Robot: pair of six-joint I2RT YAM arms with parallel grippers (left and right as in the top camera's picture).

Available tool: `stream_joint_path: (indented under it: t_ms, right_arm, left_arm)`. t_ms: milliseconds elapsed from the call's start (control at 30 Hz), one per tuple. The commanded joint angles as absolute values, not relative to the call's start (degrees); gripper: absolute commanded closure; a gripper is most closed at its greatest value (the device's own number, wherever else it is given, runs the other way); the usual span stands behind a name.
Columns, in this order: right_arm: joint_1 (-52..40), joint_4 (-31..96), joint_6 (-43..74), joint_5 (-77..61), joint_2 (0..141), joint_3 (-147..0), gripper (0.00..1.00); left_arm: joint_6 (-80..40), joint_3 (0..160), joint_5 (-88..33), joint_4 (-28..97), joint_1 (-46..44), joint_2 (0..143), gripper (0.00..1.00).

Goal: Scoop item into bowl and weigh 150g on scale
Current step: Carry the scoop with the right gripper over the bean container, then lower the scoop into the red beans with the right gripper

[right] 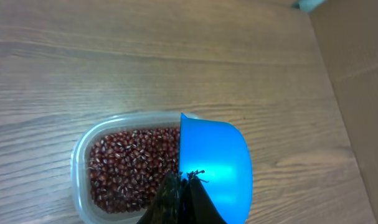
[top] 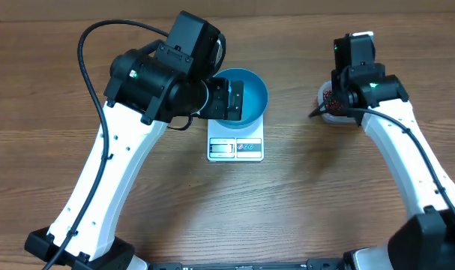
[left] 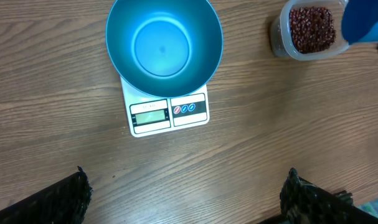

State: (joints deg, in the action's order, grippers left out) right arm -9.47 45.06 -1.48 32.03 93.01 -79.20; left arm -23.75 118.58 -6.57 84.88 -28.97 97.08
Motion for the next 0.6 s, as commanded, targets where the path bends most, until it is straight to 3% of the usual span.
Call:
stream_joint_path:
  t_ms: [0,567]
  right_arm:
    - [-9.7,45.8,2.3,36.9,96.3,-80.8,0.96]
    - [-9.7,44.6,3.0,37.2,102.2,-80.8,0.96]
  left_arm:
    - [-22.7,119.8,-5.8,84.8,-28.6,95.9,0.00]
    - [-22.7,119.8,-5.8,84.8,-28.6,95.9,0.01]
